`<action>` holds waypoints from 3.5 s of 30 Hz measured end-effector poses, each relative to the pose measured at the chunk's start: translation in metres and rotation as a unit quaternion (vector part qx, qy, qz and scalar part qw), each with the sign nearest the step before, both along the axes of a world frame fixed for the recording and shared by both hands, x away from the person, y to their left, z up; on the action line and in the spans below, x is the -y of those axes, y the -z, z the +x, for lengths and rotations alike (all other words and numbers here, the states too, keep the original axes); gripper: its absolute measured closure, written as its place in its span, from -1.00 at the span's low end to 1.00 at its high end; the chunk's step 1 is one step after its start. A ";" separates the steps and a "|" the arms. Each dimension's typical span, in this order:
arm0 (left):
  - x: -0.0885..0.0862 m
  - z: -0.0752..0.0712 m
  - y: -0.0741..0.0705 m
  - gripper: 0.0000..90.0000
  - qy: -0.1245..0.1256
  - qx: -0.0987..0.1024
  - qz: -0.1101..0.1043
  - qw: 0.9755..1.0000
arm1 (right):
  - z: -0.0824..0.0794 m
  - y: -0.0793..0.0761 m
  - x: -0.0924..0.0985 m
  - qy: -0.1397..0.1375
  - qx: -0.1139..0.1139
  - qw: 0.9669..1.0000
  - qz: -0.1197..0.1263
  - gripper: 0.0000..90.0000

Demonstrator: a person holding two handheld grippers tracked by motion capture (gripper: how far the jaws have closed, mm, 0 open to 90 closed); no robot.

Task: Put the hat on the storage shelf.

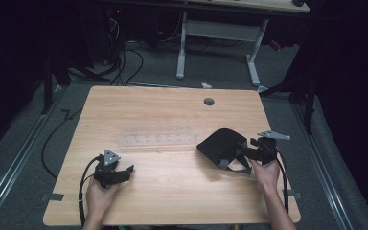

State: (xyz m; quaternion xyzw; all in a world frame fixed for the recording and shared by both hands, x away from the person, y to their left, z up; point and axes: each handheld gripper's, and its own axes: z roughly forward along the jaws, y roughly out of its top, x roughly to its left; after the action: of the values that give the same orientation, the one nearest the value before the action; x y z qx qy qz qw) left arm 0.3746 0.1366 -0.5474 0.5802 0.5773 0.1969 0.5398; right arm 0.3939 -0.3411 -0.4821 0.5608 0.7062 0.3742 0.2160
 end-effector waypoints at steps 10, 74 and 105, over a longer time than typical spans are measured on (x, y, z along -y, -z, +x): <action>0.000 0.000 0.000 -0.36 0.000 0.000 0.000 1.000 | 0.015 0.007 -0.002 0.001 -0.007 1.000 0.012 -0.27; 0.003 0.001 0.001 -0.53 0.002 -0.005 0.002 1.000 | -0.017 0.009 0.018 -0.086 -0.011 0.985 0.147 0.89; 0.022 -0.015 -0.005 -0.49 0.060 -0.007 -0.001 0.998 | -0.058 -0.015 0.004 -0.107 0.014 0.979 0.172 0.89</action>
State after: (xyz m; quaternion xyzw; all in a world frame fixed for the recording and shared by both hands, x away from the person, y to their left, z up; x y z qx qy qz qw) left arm 0.3593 0.1145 -0.5425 0.6150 0.5452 0.1594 0.5469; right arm 0.3360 -0.3453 -0.4671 0.5056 0.6844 0.5184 0.0850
